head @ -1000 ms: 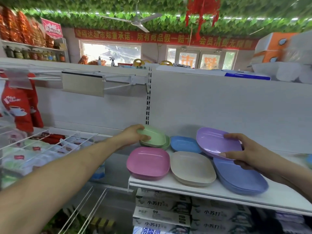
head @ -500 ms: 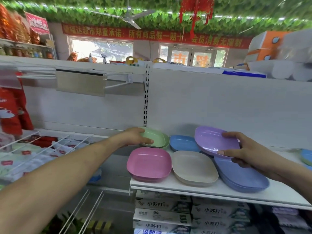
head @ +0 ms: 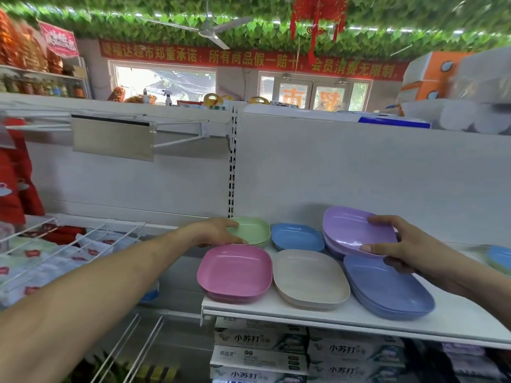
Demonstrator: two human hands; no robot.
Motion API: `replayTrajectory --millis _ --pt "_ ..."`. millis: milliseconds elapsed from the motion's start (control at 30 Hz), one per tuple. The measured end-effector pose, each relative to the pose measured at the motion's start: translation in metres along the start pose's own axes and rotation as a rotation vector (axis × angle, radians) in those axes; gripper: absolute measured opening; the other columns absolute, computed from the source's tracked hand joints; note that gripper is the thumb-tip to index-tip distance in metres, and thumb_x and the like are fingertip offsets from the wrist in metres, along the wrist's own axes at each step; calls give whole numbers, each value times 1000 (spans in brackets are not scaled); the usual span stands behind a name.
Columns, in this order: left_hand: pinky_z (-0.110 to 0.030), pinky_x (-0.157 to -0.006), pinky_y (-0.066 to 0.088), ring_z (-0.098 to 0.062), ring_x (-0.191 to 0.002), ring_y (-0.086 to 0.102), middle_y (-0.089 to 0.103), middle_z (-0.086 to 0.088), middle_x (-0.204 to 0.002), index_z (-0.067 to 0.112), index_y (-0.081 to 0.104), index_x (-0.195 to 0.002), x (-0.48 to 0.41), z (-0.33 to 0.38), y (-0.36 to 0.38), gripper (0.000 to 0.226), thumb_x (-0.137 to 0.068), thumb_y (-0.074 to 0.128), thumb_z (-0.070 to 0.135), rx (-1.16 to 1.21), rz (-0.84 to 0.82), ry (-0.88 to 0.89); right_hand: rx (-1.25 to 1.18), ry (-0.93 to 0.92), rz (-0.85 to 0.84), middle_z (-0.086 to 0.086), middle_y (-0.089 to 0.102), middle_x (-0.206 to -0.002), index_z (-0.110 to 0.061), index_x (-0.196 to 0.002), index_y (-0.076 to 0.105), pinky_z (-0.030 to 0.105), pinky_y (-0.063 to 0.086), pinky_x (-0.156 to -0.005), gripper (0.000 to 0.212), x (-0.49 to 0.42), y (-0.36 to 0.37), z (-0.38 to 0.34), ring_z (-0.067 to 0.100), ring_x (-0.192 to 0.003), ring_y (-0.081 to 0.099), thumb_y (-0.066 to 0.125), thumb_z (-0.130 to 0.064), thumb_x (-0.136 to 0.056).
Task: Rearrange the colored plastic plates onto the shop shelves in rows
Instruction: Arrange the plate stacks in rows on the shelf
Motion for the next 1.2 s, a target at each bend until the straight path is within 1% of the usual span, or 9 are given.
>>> replayTrajectory --millis 67,133,200,300,433,667,800,933,1200 --pt "-33 -84 58 -20 -107 64 50 0 -149 40 33 -157 0 0 -2 91 -80 69 72 -22 6 5 10 11 19 10 50 -83 -36 -134 52 30 33 -52 65 -6 -10 5 18 -58 40 87 -21 -81" --pt "-26 -61 51 -17 -78 63 64 -1 -122 41 36 -156 1 -2 -5 94 -75 71 76 15 27 8 20 27 46 10 53 -86 -35 -135 51 29 36 -52 67 -14 -22 11 19 -60 43 88 -25 -80" --pt "-26 -55 44 -17 -68 55 67 -3 -100 41 39 -154 1 -4 -9 88 -78 71 73 70 63 5 13 43 69 10 54 -89 -32 -137 50 30 36 -53 68 -23 -35 17 20 -64 44 88 -25 -81" --pt "-28 -57 43 -19 -71 55 69 -8 -106 44 49 -144 7 -7 -19 63 -88 65 68 156 121 19 38 58 92 9 55 -98 -31 -138 49 31 37 -54 71 -37 -49 27 21 -69 45 89 -26 -79" --pt "-29 -64 48 -25 -86 65 64 9 -112 49 52 -126 19 -12 -35 36 -94 56 66 251 213 7 111 60 88 7 57 -105 -35 -139 49 31 38 -56 77 -54 -56 44 21 -71 47 92 -30 -75" --pt "-30 -67 50 -26 -84 66 63 9 -108 45 57 -130 27 -24 -48 41 -94 58 64 308 299 -40 282 35 -13 -3 55 -119 -36 -141 49 29 42 -62 75 -83 -57 58 18 -78 52 89 -36 -77" --pt "-31 -67 52 -29 -89 67 62 8 -111 48 55 -123 35 -23 -48 31 -95 56 62 291 308 -55 330 5 -70 -8 50 -138 -33 -150 46 22 45 -71 84 -100 -57 65 14 -113 54 89 -37 -78" --pt "-31 -68 52 -29 -90 67 61 12 -109 48 55 -125 39 -18 -47 32 -96 56 61 280 326 -73 414 -29 -120 -10 48 -147 -31 -151 49 26 41 -99 90 -116 -56 76 14 -129 48 92 -45 -73" --pt "-29 -62 50 -27 -85 66 61 8 -110 44 56 -135 39 -9 -41 41 -97 57 59 288 335 -101 563 -53 -237 -12 43 -153 -39 -151 49 33 35 -116 81 -124 -38 78 14 -137 45 83 -56 -79"
Point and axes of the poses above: each hand's wrist, its own x-axis away from the middle knuckle, its own y-axis out of the palm, z = x × y, the point moved 3 cm from there along -x, towards the middle knuckle
